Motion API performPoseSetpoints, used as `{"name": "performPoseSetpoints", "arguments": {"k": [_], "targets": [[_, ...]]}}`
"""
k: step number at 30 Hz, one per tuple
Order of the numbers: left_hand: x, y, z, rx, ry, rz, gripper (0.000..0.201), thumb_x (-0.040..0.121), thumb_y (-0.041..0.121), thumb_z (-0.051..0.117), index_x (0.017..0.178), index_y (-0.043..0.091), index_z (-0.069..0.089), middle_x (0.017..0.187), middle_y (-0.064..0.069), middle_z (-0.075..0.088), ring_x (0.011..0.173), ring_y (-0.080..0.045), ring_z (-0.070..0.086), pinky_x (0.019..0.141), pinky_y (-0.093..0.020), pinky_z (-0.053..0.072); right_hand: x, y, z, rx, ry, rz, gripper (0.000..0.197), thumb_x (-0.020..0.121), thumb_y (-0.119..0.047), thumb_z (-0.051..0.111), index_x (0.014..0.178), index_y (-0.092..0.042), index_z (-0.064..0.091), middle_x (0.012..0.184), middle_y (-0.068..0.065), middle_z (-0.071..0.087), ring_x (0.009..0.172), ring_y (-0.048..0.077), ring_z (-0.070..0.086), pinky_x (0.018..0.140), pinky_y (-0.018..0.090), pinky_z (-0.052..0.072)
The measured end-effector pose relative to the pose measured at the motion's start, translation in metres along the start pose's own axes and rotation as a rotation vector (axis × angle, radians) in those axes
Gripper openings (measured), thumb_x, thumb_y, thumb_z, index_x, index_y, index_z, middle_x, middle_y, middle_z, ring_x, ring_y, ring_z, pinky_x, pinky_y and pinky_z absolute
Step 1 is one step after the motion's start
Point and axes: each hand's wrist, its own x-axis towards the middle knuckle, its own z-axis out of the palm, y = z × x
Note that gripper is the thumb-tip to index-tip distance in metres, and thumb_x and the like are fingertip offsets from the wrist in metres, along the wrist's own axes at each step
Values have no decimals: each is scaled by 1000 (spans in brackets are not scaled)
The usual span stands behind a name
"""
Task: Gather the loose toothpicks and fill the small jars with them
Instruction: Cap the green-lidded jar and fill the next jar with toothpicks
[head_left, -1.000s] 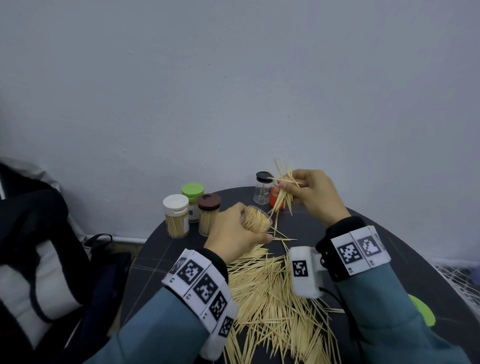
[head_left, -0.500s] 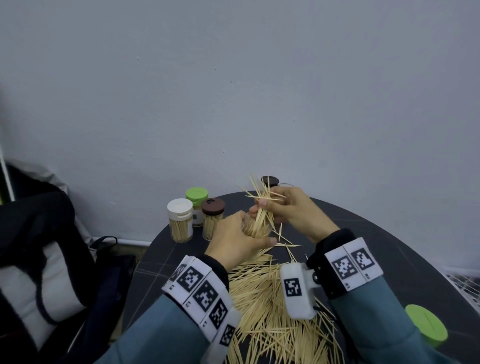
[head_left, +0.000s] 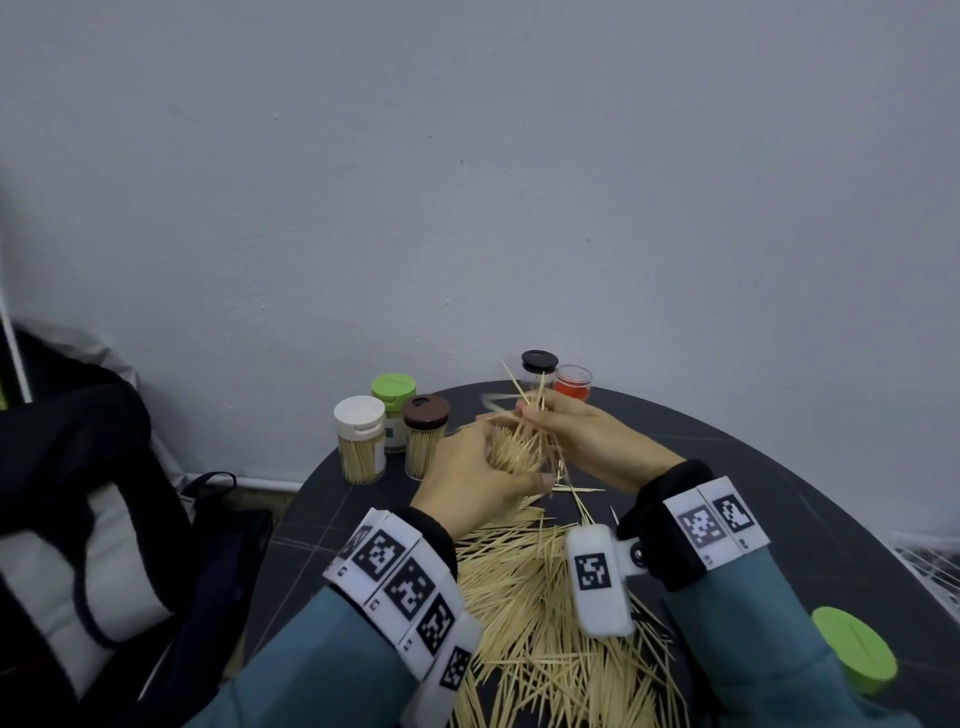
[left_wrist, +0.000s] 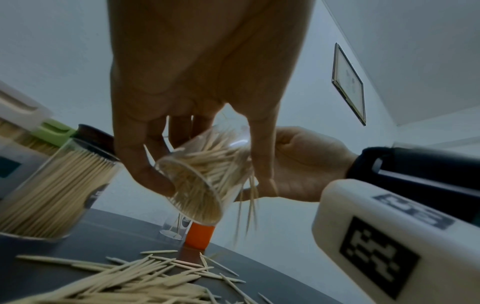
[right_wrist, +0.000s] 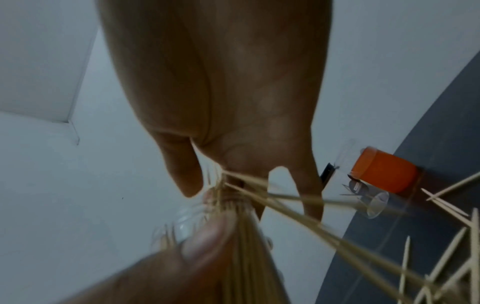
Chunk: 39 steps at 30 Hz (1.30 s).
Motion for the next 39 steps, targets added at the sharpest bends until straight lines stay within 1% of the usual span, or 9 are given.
{"name": "performPoseSetpoints", "arguments": {"k": [4, 6, 12, 17, 21, 27, 29, 33, 39], "targets": [[0, 1, 2, -27, -12, 8, 51, 72, 31, 80, 116, 23, 56, 98, 12, 62, 89, -4, 57, 70, -13, 40, -2, -1, -3, -26, -32, 5, 25, 101, -20, 32, 88, -16, 53, 79, -11, 64, 74, -1, 60, 74, 14, 44], [0, 1, 2, -42, -20, 12, 44, 73, 29, 80, 110, 25, 57, 90, 16, 60, 86, -1, 58, 64, -7, 39, -3, -3, -5, -25, -53, -21, 29, 101, -19, 30, 85, -14, 54, 77, -14, 66, 72, -3, 60, 73, 14, 43], [2, -1, 2, -86, -16, -19, 43, 72, 32, 80, 108, 18, 60, 87, 13, 63, 76, 1, 57, 58, -7, 41, -6, -3, -15, -157, -93, -83, 19, 95, -8, 44, 97, -11, 63, 126, 5, 58, 106, 10, 59, 94, 24, 47], [3, -2, 2, -62, -1, -15, 41, 71, 32, 81, 102, 14, 61, 79, 13, 59, 69, 4, 52, 53, -3, 38, -6, -1, -20, -176, -32, -151, 21, 89, -10, 55, 108, -14, 63, 109, 0, 67, 97, 5, 63, 90, 21, 47], [3, -3, 3, -42, 4, -13, 45, 69, 33, 82, 105, 13, 63, 87, 10, 64, 74, 2, 55, 58, -6, 39, -4, 1, -25, -39, 88, -220, 30, 86, 5, 55, 110, -14, 60, 118, 4, 64, 113, 13, 60, 97, 26, 47], [3, -4, 3, 10, 6, -41, 46, 68, 36, 82, 104, 16, 61, 89, 10, 63, 78, -1, 55, 62, -13, 40, -4, -1, -29, 23, 164, -265, 41, 74, 22, 59, 101, -9, 59, 102, 9, 66, 90, 7, 68, 81, 17, 53], [3, -3, 3, 10, 1, -37, 47, 67, 35, 83, 104, 15, 61, 90, 8, 63, 78, -3, 55, 64, -15, 40, -4, -2, -28, -36, 140, -254, 39, 74, 20, 61, 99, -10, 60, 100, 8, 67, 88, 6, 68, 79, 17, 53], [1, -3, 4, 16, -24, -51, 46, 68, 33, 82, 104, 15, 60, 85, 10, 60, 74, -1, 53, 60, -15, 39, -5, -5, -21, -232, 21, -234, 38, 79, 10, 64, 103, -19, 60, 109, -2, 66, 108, 9, 62, 99, 23, 45], [0, -3, 3, 45, -68, -79, 47, 69, 33, 82, 106, 15, 59, 93, 9, 60, 82, -4, 54, 64, -19, 41, -3, -3, -13, -422, -133, -95, 43, 86, -3, 62, 125, -19, 50, 127, -2, 57, 120, 5, 52, 104, 22, 38]]}}
